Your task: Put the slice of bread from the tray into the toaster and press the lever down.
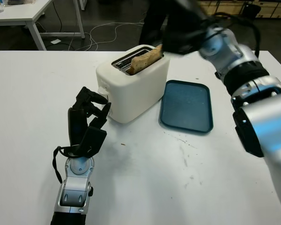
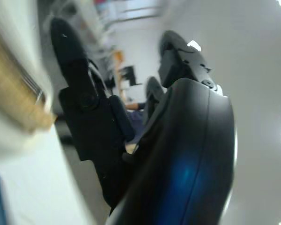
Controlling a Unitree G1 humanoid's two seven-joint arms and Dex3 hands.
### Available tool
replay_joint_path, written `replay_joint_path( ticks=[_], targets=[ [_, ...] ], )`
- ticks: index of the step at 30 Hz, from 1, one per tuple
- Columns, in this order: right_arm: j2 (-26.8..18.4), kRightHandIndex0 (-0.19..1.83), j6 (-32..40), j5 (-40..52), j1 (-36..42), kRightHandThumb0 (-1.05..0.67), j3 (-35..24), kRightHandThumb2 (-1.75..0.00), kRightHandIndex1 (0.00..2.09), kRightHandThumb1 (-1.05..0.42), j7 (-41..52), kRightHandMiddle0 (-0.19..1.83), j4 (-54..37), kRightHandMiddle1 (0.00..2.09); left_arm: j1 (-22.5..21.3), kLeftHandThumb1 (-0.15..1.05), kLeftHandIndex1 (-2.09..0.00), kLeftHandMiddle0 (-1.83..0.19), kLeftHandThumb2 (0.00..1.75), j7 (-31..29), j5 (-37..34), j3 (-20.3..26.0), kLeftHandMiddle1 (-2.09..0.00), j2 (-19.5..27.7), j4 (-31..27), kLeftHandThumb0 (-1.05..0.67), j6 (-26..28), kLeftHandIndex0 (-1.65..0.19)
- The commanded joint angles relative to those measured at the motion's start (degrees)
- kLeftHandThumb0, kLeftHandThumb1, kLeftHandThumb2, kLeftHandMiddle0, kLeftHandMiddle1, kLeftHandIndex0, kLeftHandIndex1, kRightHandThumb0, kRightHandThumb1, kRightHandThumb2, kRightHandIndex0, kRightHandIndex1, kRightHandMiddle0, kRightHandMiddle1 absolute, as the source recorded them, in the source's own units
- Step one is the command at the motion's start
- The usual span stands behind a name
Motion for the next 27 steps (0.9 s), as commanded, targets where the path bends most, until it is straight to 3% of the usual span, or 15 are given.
replay_joint_path(
  ticks=[1,7,11,15,17,19,21,24,27],
  targets=[
    [1.24,0.64,-1.53,4.66,5.93,-0.48,-3.47,-0.20,0.92,-0.92,3.45,0.78,-1.95,0.29,0.00,0.92,-1.75,-0.70,0.31,0.01,0.21,0.05,-1.75,0.25,0.19,-0.25,-0.84,-0.42],
    [3.99,0.74,-2.40,13.09,21.73,-0.39,-8.95,-0.26,0.75,-0.92,8.21,0.79,-11.81,0.23,-0.49,0.92,-1.75,-0.73,0.31,-0.70,-0.68,0.18,-1.75,0.53,0.82,-0.23,-1.24,-0.44],
    [7.37,0.79,5.24,16.83,33.65,-0.43,-9.67,-0.25,0.75,-0.92,9.15,0.85,-24.15,0.21,-0.69,0.92,-1.75,-0.73,0.32,-1.18,-0.43,0.14,-1.75,0.83,0.47,-0.23,-0.86,-0.44],
    [10.83,0.79,12.84,16.01,45.78,-0.44,-8.46,-0.32,0.92,-0.92,5.44,0.95,-41.68,0.22,-0.91,0.92,-1.75,-0.71,0.31,-1.62,-0.26,0.34,-1.75,1.33,-0.17,-0.26,-0.26,-0.43],
    [12.76,0.77,16.23,15.42,51.78,-0.45,-7.55,-0.32,1.11,-0.92,3.48,0.95,-50.04,0.36,-1.02,0.92,-1.75,-0.71,0.31,-1.68,-0.38,0.50,-1.75,1.29,-0.62,-0.26,0.19,-0.43],
    [14.44,0.74,18.47,14.68,57.28,-0.46,-6.28,-0.34,1.29,-0.92,2.05,0.77,-57.11,0.74,-1.14,0.92,-1.75,-0.71,0.30,-1.82,-0.51,0.68,-1.75,1.40,-0.75,-0.25,0.07,-0.43],
    [15.45,0.75,18.83,13.10,61.10,-0.45,-5.16,-0.35,1.38,-0.92,0.80,0.68,-61.52,0.93,-1.27,0.92,-1.75,-0.72,0.30,-2.10,-0.57,0.86,-1.75,1.63,-0.67,-0.24,-0.28,-0.43],
    [16.14,0.78,18.59,11.26,64.30,-0.45,-4.21,-0.36,1.43,-0.92,-0.27,0.65,-65.07,1.12,-1.44,0.92,-1.75,-0.73,0.29,-2.13,-0.09,1.01,-1.75,1.88,-0.65,-0.25,-0.25,-0.43],
    [16.91,0.75,18.62,10.56,65.68,-0.45,-4.33,-0.35,1.46,-0.92,-1.76,0.61,-66.69,1.17,-1.41,0.92,-1.75,-0.73,0.29,-2.15,0.05,1.13,-1.75,1.89,-0.96,-0.25,0.13,-0.43]
  ],
)
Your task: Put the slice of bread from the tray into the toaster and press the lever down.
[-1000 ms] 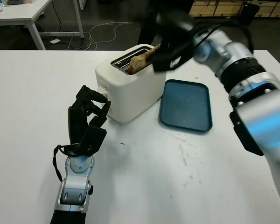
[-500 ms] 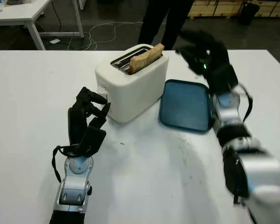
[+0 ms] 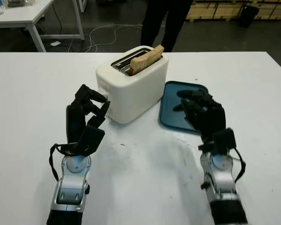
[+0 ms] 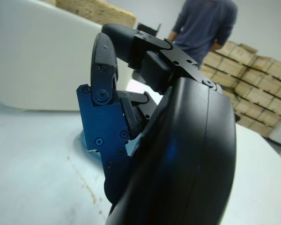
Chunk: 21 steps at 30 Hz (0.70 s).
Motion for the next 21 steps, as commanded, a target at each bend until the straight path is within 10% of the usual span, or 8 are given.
replay_joint_path(
  ticks=[1,10,21],
  targets=[
    [0.89,0.74,0.07,-0.34,0.73,-0.45,-0.51,-0.35,1.46,-0.92,-1.48,0.60,-1.09,1.17,-0.45,0.92,-1.75,-0.73,0.29,-0.08,0.15,0.13,-1.75,0.21,-0.82,-0.25,0.56,-0.43],
    [0.93,0.69,-7.66,0.01,-1.69,-0.39,-2.80,-0.30,1.68,-0.92,-3.42,0.65,4.72,1.12,-0.94,0.92,-1.66,-0.69,0.28,1.74,5.14,0.68,-1.75,2.48,-2.20,-0.26,1.58,-0.44],
    [0.62,0.68,-9.85,-2.38,-3.79,-0.41,-3.63,-0.33,1.71,-0.92,-5.83,0.69,6.33,1.14,-7.55,0.92,-0.62,-0.71,0.19,1.61,16.82,2.69,-1.63,15.72,0.57,-0.19,1.54,-0.95]
  ],
)
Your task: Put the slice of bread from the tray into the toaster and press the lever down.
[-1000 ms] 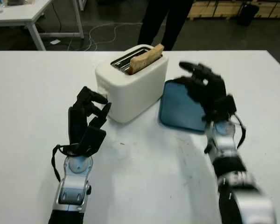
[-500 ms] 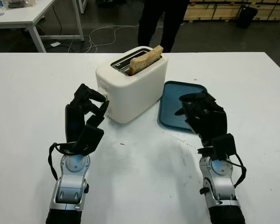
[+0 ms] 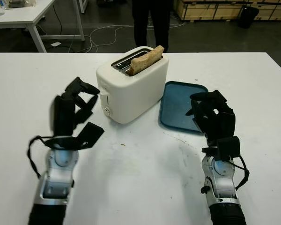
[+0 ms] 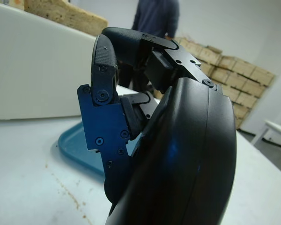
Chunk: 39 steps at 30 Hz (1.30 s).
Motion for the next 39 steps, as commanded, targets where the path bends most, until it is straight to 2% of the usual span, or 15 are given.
replay_joint_path(
  ticks=[1,5,6,14,21,26,39],
  targets=[
    [-0.31,0.69,-2.62,-0.68,-1.18,-0.40,-0.29,-0.33,1.71,-0.92,-0.67,0.69,1.39,1.15,-2.13,0.92,-0.57,-0.73,0.16,-0.88,1.56,-0.06,-1.57,2.39,1.55,-0.19,0.02,-0.98],
    [-0.35,0.70,-3.52,-0.46,-1.53,-0.41,-0.25,-0.33,1.70,-0.92,-0.58,0.69,2.37,1.15,-4.71,0.92,-0.35,-0.91,0.06,-2.16,2.37,-1.32,-1.16,5.66,5.16,-0.19,-0.97,-1.11],
    [-0.31,0.70,-3.28,-0.03,-1.42,-0.41,-0.19,-0.33,1.70,-0.92,-0.27,0.69,2.19,1.16,-5.48,0.92,-0.32,-0.94,0.06,-2.53,2.23,-1.63,-1.11,6.24,6.31,-0.19,-1.45,-1.13],
    [-0.24,0.70,-2.93,0.09,-0.96,-0.42,-0.09,-0.31,1.70,-0.92,-0.33,0.69,1.27,1.17,-10.79,0.91,-0.23,-1.02,0.02,-5.41,1.98,-4.49,-0.96,9.22,13.67,-0.17,-3.69,-1.19],
    [-0.22,0.70,-2.79,0.03,-0.74,-0.42,-0.06,-0.31,1.68,-0.92,-0.38,0.69,1.10,1.17,-14.91,0.89,-0.21,-1.03,0.00,-7.28,1.94,-6.68,-1.11,10.67,18.91,-0.13,-5.70,-1.25],
    [-0.09,0.69,-1.66,0.77,-0.38,-0.42,0.14,-0.31,1.68,-0.92,0.21,0.68,0.50,1.18,-16.74,0.88,-0.19,-1.00,0.00,-7.65,2.45,-7.94,-1.09,11.10,21.24,-0.12,-6.43,-1.25],
    [-0.07,0.70,-3.03,1.46,-0.44,-0.43,-0.16,-0.30,1.69,-0.92,1.07,0.68,1.71,1.18,-17.24,0.88,-0.18,-0.97,0.01,-8.56,2.95,-9.01,-1.21,11.58,21.14,-0.11,-5.06,-1.25]
  ],
)
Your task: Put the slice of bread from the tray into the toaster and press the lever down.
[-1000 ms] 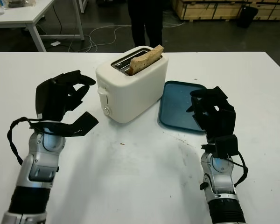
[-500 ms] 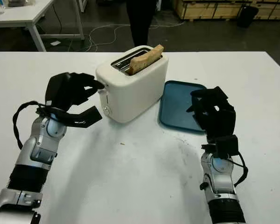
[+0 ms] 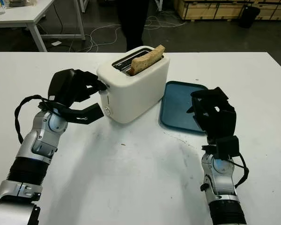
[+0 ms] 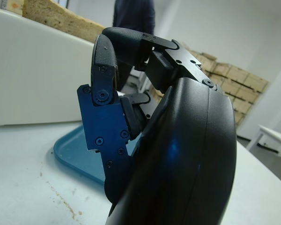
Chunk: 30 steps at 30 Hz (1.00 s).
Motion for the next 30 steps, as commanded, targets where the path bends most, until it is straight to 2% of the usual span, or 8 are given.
replay_joint_path(
  ticks=[1,19,23,26,27,28,29,30],
  targets=[
    [0.17,0.70,-1.08,0.59,0.03,-0.43,-0.18,-0.30,1.69,-0.92,0.10,0.68,0.01,1.18,-1.01,0.88,-0.18,-0.97,0.01,-1.05,0.78,-1.12,-1.22,0.34,-0.22,-0.11,0.31,-1.25],
    [0.12,0.69,-1.82,0.56,0.23,-0.43,-0.30,-0.29,1.69,-0.92,0.16,0.67,-0.20,1.19,-1.36,0.86,-0.24,-0.97,0.00,-3.01,0.63,-1.64,-1.29,0.65,-2.59,-0.07,2.58,-1.30],
    [0.24,0.69,-2.08,0.31,0.39,-0.42,-0.54,-0.29,1.69,-0.92,-0.35,0.66,-0.26,1.19,-0.89,0.88,-0.26,-0.95,0.01,-1.13,1.40,-3.59,-1.32,-1.27,-0.06,-0.09,2.25,-1.30],
    [0.34,0.69,-1.52,0.33,0.82,-0.45,-0.79,-0.28,1.68,-0.92,-0.70,0.66,-0.92,1.18,0.43,0.88,-0.30,-0.92,0.01,0.31,3.48,-8.14,-1.38,-5.29,5.33,-0.08,4.37,-1.29],
    [0.39,0.69,-1.36,0.54,0.94,-0.46,-0.90,-0.28,1.66,-0.92,-0.71,0.67,-1.12,1.17,0.87,0.89,-0.45,-0.85,0.01,-0.28,4.59,-10.03,-1.49,-6.86,7.02,-0.08,6.56,-1.23],
    [0.40,0.70,-1.43,0.66,1.01,-0.45,-1.01,-0.27,1.65,-0.92,-0.72,0.67,-1.16,1.16,1.32,0.90,-0.74,-0.77,0.01,-0.29,5.70,-12.03,-1.55,-8.76,9.63,-0.07,8.39,-1.07],
    [0.43,0.70,-1.48,0.91,1.11,-0.45,-1.17,-0.27,1.65,-0.92,-0.67,0.67,-1.19,1.16,1.77,0.90,-0.93,-0.74,0.01,0.15,6.82,-14.36,-1.59,-11.09,13.76,-0.06,9.52,-0.97],
    [0.38,0.69,-1.66,0.91,1.17,-0.44,-1.34,-0.28,1.65,-0.92,-0.72,0.66,-1.13,1.16,2.24,0.91,-1.04,-0.73,0.00,1.04,8.11,-16.69,-1.60,-13.46,17.89,-0.06,10.73,-0.91]
  ],
)
